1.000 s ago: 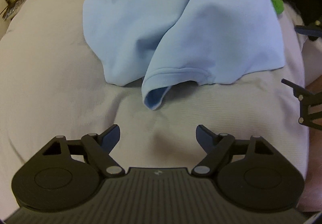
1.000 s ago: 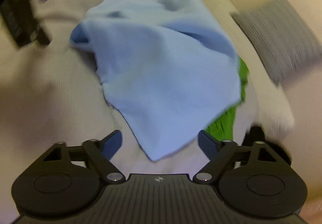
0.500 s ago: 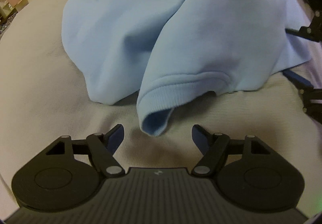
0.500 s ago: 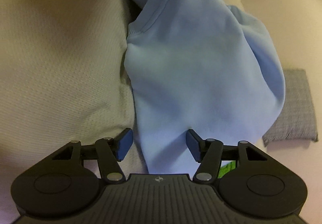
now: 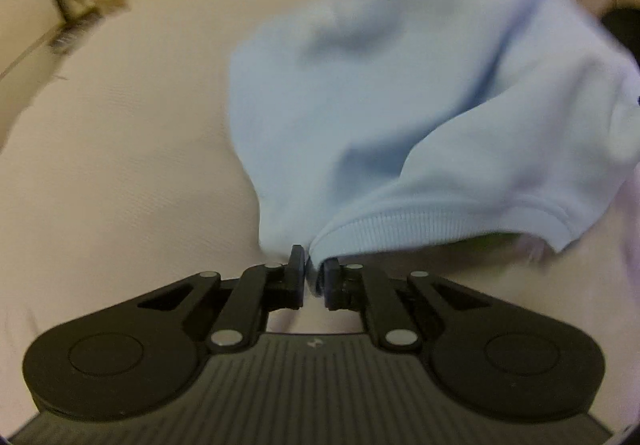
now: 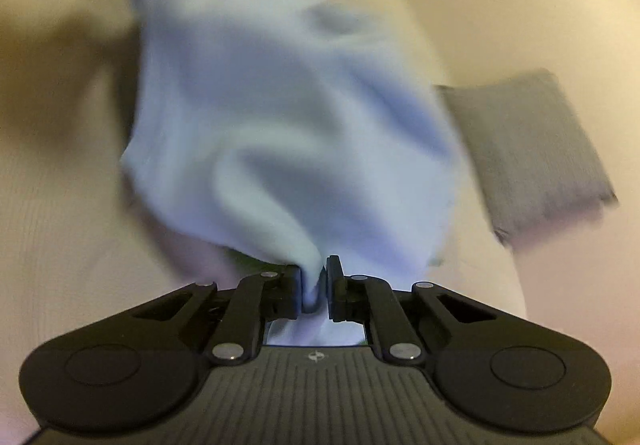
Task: Fold clothes
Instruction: 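Reach both grippers to the sweatshirt hem and close on it, then lift the sweatshirt high with both grippers and shake it out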
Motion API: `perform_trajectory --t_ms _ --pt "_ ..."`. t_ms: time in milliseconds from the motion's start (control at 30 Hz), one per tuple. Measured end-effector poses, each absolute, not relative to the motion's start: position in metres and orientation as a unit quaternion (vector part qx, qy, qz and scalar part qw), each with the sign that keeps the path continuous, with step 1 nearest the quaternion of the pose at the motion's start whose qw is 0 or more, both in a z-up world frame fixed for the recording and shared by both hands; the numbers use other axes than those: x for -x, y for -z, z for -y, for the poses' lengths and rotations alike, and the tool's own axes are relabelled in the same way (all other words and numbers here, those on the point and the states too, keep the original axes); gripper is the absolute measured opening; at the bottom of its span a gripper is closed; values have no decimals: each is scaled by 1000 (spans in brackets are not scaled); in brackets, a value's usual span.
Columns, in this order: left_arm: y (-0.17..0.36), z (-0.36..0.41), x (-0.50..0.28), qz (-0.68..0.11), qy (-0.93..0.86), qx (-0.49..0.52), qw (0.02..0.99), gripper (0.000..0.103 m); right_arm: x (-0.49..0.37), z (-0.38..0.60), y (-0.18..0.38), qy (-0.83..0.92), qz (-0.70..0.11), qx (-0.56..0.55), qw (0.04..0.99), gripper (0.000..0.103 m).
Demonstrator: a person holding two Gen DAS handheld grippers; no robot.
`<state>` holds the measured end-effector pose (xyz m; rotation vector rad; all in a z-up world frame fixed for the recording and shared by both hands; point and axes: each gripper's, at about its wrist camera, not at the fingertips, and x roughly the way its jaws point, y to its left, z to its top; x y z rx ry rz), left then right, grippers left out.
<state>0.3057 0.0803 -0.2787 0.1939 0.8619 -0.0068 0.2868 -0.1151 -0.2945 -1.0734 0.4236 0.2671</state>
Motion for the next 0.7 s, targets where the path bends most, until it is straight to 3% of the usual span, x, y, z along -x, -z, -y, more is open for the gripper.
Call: perform_trajectory --t_ms 367,700 --pt "92 -138 -227 -235 -96 -35 967 6 -262 91 79 -101 -5 384 918 8" --pt "-69 -197 -56 -94 -230 -43 968 6 -154 38 -82 -195 160 289 924 8"
